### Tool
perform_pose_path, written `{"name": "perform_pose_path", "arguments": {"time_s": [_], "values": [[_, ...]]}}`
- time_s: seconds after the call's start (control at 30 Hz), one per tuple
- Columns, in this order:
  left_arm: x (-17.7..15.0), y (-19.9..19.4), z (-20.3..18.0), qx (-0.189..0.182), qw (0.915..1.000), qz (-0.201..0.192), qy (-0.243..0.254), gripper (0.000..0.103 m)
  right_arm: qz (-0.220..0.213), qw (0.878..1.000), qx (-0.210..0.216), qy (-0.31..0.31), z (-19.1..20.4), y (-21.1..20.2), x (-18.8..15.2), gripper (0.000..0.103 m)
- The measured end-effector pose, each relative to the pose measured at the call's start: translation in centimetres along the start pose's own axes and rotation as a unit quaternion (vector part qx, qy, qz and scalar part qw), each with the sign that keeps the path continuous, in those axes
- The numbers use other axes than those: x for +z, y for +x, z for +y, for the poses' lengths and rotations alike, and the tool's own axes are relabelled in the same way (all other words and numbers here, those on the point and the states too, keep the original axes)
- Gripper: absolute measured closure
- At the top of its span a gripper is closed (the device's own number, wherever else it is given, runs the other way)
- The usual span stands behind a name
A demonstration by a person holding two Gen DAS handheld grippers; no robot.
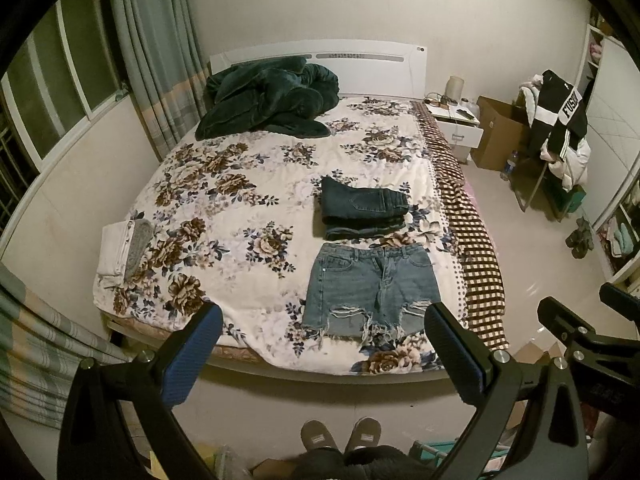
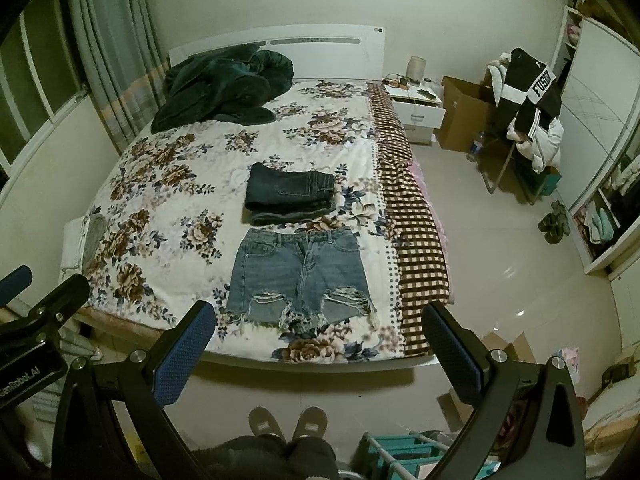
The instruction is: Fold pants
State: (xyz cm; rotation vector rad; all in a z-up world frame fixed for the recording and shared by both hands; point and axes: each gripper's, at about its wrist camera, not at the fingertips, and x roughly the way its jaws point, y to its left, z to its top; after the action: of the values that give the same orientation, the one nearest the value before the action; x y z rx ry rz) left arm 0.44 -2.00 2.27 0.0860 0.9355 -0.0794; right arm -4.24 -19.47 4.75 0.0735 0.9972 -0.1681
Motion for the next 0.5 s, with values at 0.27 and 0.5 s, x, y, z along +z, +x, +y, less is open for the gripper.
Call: {"name": "perform_pose_path", "arguments": {"time_s": [0.27,0.5], "values": [[0.10,-0.09,-0.06,0.000,1.0000,-0.001,0.000,0.000,-0.001,1.000,0.000,-0.001,0.14,-0.17,0.26,0.000],[-0.06,-0.05,0.11,-0.001,1.0000,-0.002,-0.001,0.000,0.000,1.000,0.003,-0.001,0.20,-0.61,0.54,0.000]]}}
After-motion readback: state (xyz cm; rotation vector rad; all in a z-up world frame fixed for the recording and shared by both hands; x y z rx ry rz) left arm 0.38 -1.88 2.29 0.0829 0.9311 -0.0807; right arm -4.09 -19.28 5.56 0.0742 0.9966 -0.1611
